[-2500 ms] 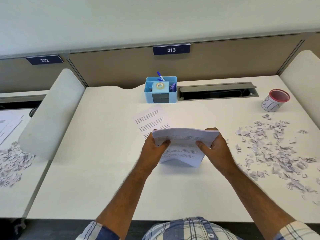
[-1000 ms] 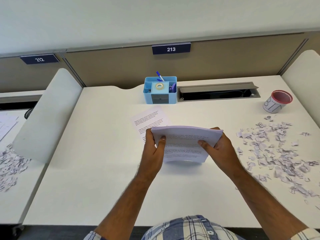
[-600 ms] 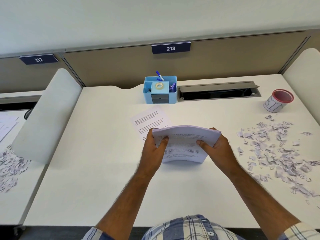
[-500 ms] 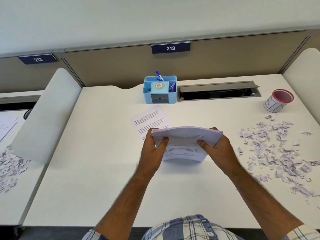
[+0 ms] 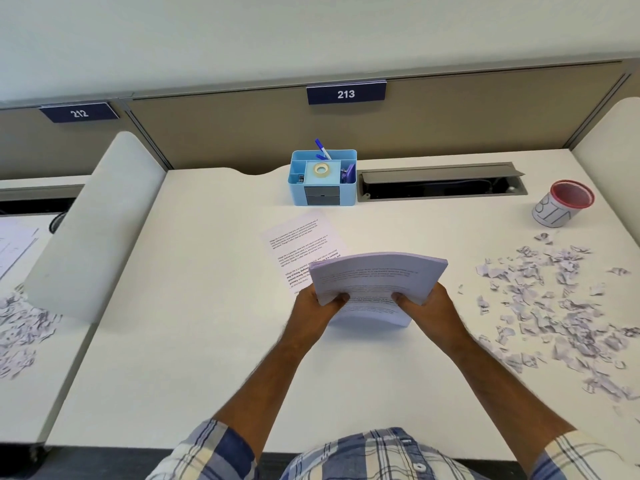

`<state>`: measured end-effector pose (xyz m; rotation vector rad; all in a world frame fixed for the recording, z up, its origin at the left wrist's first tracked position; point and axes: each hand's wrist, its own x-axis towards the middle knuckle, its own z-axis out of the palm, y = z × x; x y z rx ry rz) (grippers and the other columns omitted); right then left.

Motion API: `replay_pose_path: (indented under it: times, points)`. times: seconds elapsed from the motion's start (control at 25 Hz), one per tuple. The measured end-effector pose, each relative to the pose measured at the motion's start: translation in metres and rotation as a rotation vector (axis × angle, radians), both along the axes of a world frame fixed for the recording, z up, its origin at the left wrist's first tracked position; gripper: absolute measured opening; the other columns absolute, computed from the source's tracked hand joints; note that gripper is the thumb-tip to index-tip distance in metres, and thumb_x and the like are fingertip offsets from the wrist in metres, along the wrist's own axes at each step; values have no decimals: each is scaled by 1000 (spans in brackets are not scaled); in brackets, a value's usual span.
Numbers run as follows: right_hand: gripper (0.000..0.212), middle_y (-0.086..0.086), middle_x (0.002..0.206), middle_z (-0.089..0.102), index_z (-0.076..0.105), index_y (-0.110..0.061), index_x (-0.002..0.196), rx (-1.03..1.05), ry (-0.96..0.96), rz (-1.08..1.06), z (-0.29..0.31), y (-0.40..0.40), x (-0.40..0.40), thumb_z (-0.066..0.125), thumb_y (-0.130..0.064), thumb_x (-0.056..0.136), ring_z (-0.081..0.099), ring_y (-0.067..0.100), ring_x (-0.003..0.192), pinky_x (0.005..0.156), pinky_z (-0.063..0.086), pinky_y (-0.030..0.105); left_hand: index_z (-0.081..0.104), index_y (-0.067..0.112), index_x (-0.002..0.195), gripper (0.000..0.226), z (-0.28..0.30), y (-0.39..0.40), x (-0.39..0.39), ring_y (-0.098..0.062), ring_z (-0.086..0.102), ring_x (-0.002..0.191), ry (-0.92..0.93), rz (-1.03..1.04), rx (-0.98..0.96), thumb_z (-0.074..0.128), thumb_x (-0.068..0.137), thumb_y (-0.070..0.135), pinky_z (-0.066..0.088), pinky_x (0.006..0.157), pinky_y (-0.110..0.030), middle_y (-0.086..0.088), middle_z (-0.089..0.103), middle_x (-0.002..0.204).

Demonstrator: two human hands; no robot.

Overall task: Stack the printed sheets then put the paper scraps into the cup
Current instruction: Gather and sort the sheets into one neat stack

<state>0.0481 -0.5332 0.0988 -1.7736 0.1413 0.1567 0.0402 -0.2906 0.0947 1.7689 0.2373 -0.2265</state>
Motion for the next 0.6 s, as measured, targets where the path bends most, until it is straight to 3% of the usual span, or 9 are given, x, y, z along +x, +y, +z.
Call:
replay_pose_path:
  times: [0.16, 0.28, 0.48, 0.6]
  points:
    - [36, -5, 112, 74, 65, -16, 123, 4, 18, 11, -11, -5, 7, 78, -13, 89, 72, 7, 98, 80, 60, 21, 75, 25, 120, 27, -5, -2, 6, -12, 75, 104, 45, -15, -17, 79, 93, 23, 61, 91, -32, 11, 79, 111]
    - [39, -7, 110, 73, 63, -16, 121, 28, 30, -27, -14, -7, 9, 80, -13, 87, 72, 5, 93, 75, 60, 23, 76, 19, 119, 27, -8, -4, 11, -19, 78, 100, 87, -17, -83, 80, 93, 25, 64, 87, -36, 3, 81, 109]
    - [38, -4, 112, 77, 66, -20, 120, 68, 113, 29, -30, -20, 6, 82, -20, 86, 75, 15, 99, 84, 61, 36, 75, 16, 121, 33, -11, -12, 14, -26, 78, 99, 160, 16, -195, 82, 90, 25, 64, 88, -43, -2, 81, 111]
    - [31, -8, 110, 78, 68, -20, 117, 62, 149, 84, -34, -24, 4, 80, -20, 88, 75, 13, 98, 82, 61, 29, 73, 20, 122, 34, -18, -12, 21, -24, 78, 101, 172, 18, -194, 83, 90, 26, 64, 88, -44, 0, 80, 112]
